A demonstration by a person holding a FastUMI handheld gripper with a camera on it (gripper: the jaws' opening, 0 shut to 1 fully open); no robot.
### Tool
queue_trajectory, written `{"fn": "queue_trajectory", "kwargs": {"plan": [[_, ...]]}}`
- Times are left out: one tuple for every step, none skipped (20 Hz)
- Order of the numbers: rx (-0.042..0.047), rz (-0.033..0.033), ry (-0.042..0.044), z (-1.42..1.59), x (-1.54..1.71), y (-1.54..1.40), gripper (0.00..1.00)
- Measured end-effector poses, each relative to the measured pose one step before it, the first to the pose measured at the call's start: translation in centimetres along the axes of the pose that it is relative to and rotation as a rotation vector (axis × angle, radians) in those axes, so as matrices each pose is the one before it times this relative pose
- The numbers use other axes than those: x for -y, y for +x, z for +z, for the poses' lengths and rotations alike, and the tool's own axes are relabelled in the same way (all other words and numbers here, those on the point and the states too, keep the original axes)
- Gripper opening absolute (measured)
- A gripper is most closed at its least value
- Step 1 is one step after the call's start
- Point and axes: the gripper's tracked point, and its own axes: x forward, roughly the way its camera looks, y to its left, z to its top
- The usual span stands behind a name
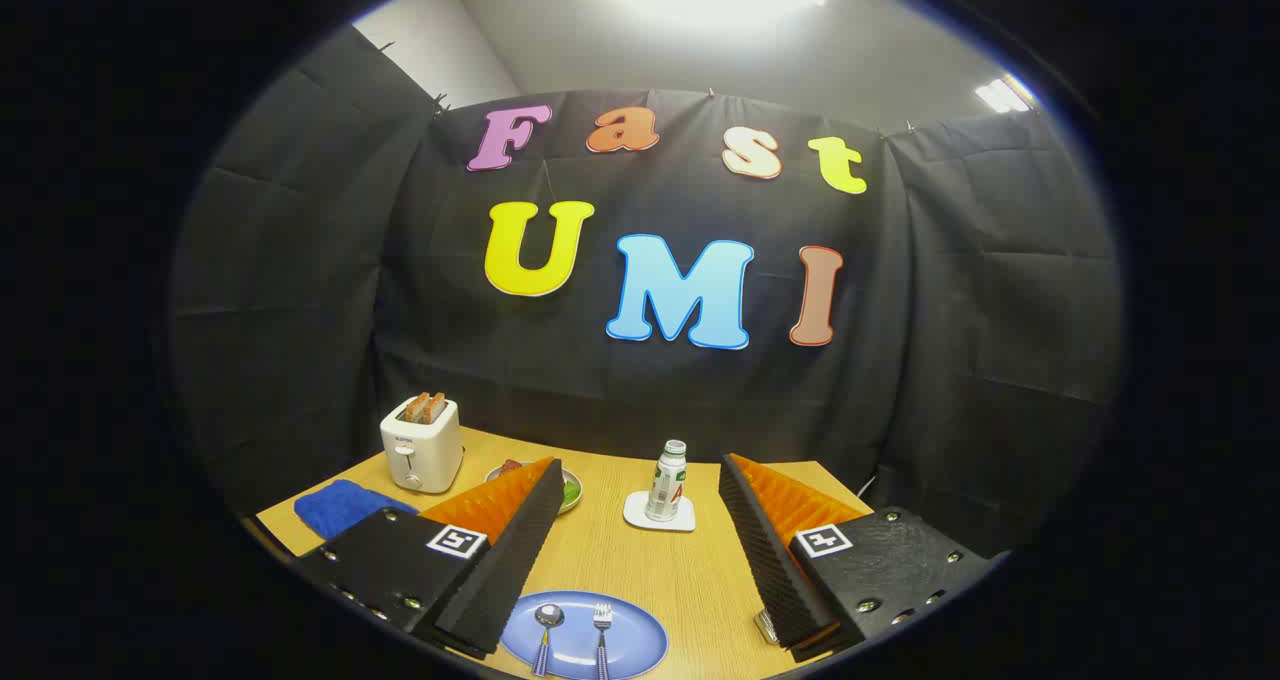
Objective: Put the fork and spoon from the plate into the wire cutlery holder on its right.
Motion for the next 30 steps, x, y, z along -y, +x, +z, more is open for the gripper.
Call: {"fn": "queue_trajectory", "kwargs": {"plan": [[0.00146, -0.00323, -0.00241, -0.073, 0.058, -0.009, 0.96], [0.00053, -0.00211, -0.00072, 0.079, 0.04, 0.021, 0.96], [-0.0018, -0.00211, -0.00159, -0.168, 0.012, 0.015, 0.96], [-0.00221, -0.00185, -0.00188, -0.05, 0.062, 0.052, 0.96], [-0.0009, -0.00007, -0.00087, -0.123, -0.015, -0.016, 0.96], [-0.00245, -0.00042, 0.00048, -0.043, -0.024, 0.054, 0.96], [-0.00085, 0.00079, 0.0001, -0.192, -0.047, 0.057, 0.97], [0.00022, 0.00306, 0.0024, -0.032, -0.07, 0.04, 0.97], [0.00008, 0.00323, 0.00741, -0.132, -0.071, 0.001, 0.97], [-0.00057, 0.00057, 0.00564, -0.079, -0.071, 0.008, 0.97], [-0.00168, -0.00265, 0.00235, -0.15, 0.033, -0.021, 0.97], [-0.00144, -0.00051, 0.00218, -0.038, 0.001, 0.012, 0.97], [0.00069, 0.00012, 0.00083, -0.088, -0.114, 0.008, 0.97], [-0.00224, -0.00029, -0.00111, -0.054, -0.021, 0.027, 0.97], [-0.00683, 0.00363, -0.00181, -0.352, -0.174, 0.084, 0.97], [-0.01207, 0.00482, -0.00446, -0.295, -0.166, 0.081, 0.97], [-0.01388, 0.00604, -0.00546, -0.425, -0.103, 0.051, 0.97], [-0.00975, 0.00506, -0.00652, -0.269, -0.147, 0.016, 0.97], [-0.00598, 0.00336, -0.0065, -0.123, -0.045, 0.006, 0.97], [-0.00752, 0.00294, -0.00405, -0.193, -0.073, 0.011, 0.97], [-0.01499, 0.0032, -0.00203, -0.507, -0.063, 0.041, 0.97], [-0.02289, 0.00594, -0.00079, -0.647, -0.136, 0.088, 0.97], [-0.03064, 0.00813, -0.00034, -0.968, -0.224, 0.11, 0.97], [-0.0353, 0.0052, -0.00362, -0.903, -0.09, 0.122, 0.97], [-0.03841, 0.00321, -0.00472, -0.96, 0.05, 0.175, 0.97], [-0.03343, 0.00299, 0.00002, -0.746, -0.052, 0.089, 0.97], [-0.02264, -0.00107, -0.0067, -0.479, -0.004, 0.091, 0.97], [-0.02793, 0.00485, -0.0055, -0.629, -0.084, 0.258, 0.97], [-0.03667, 0.00856, -0.00368, -1.165, -0.346, 0.359, 0.97], [-0.04766, 0.0099, -0.00513, -1.251, -0.169, 0.38, 0.97]]}}
